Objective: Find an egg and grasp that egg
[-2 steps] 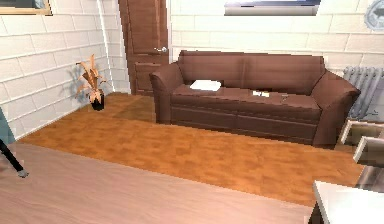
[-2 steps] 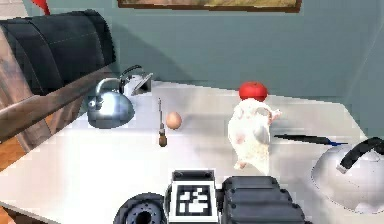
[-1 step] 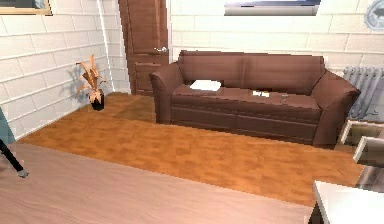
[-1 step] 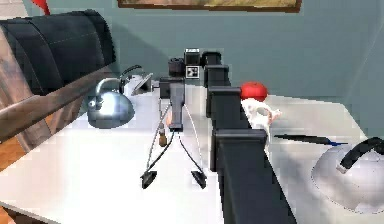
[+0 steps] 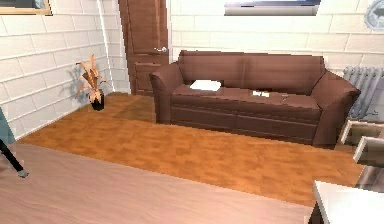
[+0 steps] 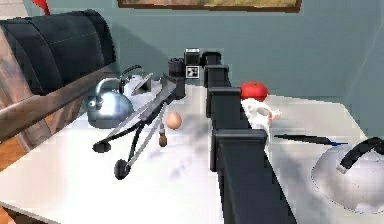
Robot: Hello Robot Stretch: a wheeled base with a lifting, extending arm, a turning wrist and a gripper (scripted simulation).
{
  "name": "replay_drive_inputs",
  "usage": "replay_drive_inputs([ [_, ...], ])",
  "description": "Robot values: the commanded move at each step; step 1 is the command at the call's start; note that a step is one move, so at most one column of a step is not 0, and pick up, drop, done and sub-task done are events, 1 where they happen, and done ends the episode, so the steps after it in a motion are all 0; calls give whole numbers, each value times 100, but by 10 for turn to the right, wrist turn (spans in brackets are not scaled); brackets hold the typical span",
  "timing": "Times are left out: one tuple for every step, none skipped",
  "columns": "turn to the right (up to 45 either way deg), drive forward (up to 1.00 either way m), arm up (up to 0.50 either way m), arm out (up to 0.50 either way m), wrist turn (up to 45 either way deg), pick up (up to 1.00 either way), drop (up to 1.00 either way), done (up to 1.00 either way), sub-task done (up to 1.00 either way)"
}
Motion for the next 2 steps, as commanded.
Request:
replay_drive_inputs([
  [0,0,0,0,450,0,0,0,0],
  [0,0,0,0,450,0,0,0,0],
])
